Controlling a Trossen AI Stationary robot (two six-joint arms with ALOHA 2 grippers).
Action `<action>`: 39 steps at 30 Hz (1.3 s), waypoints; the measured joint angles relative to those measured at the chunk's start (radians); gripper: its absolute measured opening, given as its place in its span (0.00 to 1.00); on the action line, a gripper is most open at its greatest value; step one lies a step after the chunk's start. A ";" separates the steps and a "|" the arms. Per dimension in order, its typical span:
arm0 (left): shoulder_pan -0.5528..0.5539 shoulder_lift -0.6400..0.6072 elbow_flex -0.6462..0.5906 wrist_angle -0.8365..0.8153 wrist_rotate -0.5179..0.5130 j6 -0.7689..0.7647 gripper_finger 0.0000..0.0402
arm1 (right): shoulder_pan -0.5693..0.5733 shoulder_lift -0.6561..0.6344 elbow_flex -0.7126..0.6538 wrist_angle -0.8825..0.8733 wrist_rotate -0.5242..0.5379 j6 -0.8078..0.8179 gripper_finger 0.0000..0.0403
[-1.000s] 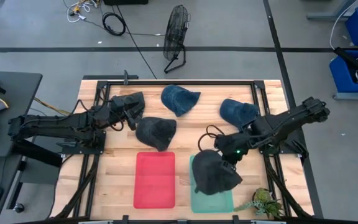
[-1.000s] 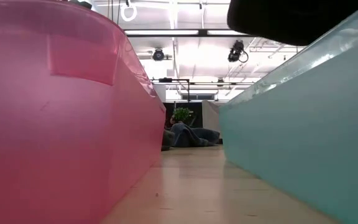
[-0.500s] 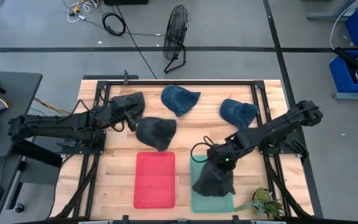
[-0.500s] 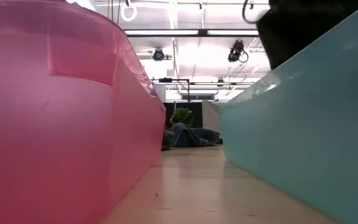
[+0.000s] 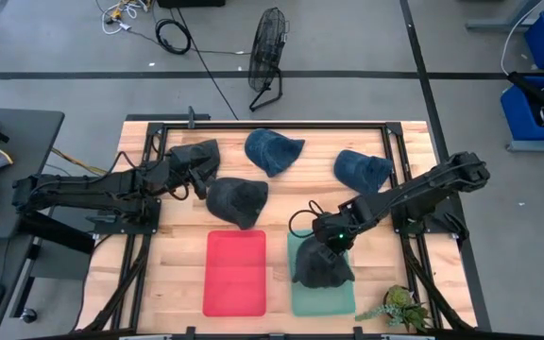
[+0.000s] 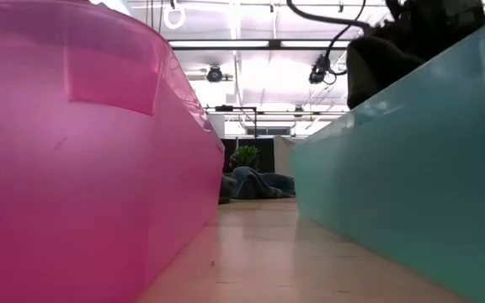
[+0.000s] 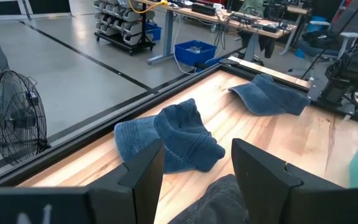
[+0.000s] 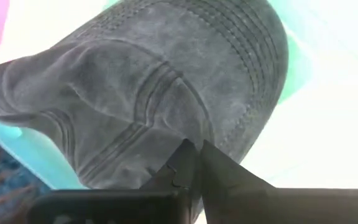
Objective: Pick & Place hat
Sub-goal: Put the right black cap into the green bin, then put the bottom black cap into the green bin
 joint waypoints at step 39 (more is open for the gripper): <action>0.000 0.000 0.000 0.000 0.000 -0.030 0.48 | -0.102 -0.061 0.203 0.021 0.440 -0.843 0.26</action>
